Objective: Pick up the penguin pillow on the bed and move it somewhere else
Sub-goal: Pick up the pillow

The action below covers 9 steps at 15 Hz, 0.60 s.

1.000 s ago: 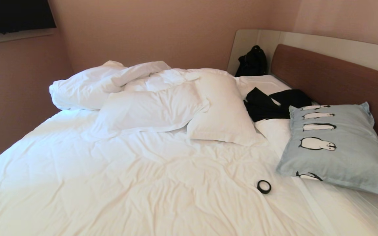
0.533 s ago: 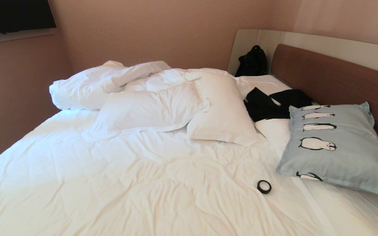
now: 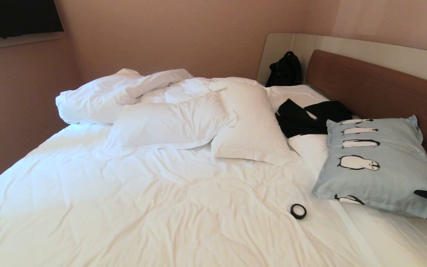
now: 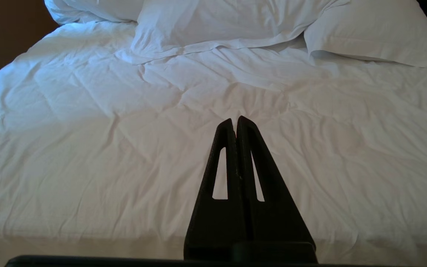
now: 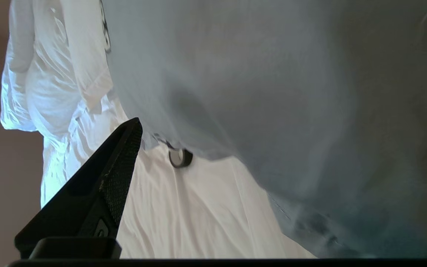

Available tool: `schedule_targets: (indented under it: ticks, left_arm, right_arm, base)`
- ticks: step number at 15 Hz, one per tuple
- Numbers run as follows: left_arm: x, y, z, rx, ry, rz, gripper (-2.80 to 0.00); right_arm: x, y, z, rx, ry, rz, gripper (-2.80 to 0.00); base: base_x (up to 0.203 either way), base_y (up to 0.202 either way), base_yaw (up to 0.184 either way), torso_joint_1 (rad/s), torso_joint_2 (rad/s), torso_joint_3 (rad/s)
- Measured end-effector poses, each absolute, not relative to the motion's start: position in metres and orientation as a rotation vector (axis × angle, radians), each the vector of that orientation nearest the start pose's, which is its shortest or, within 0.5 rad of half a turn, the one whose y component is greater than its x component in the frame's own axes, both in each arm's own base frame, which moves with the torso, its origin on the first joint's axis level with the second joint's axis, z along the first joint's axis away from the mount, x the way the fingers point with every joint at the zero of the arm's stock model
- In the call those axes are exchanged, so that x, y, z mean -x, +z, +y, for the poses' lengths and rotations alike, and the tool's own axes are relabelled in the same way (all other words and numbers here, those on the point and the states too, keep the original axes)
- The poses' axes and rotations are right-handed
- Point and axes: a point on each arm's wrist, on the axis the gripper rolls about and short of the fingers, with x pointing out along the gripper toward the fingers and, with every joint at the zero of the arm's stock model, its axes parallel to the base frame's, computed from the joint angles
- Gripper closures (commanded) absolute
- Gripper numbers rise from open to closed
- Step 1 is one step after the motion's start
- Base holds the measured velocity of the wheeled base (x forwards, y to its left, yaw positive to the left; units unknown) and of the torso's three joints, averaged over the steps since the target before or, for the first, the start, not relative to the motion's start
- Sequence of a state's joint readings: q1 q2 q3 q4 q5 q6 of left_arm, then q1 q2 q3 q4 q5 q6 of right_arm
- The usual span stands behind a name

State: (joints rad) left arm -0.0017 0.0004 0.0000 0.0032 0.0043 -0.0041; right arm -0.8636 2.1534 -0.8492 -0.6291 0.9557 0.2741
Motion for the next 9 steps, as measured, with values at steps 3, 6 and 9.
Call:
schedule_targets:
  ticks: [3,6,9]
  left_arm:
    - [0.023,0.075,0.0,0.004,0.003,0.004,0.0]
    - [0.023,0.075,0.0,0.004,0.003,0.003,0.0]
    - [0.023,0.075,0.0,0.004,0.002,0.004,0.0]
  right_arm:
    - [-0.259,0.048,-0.266,-0.82,0.04,0.413,-2.8]
    - [-0.27,0.05,-0.274,-0.843,0.041,0.399,-2.8]
    - [-0.282,0.049,-0.276,-0.873,0.036,0.397,-2.8]
  base:
    - [0.0,0.0,0.0,0.0,0.0,0.0]
    - [0.0,0.0,0.0,0.0,0.0,0.0]
    - [0.0,0.0,0.0,0.0,0.0,0.0]
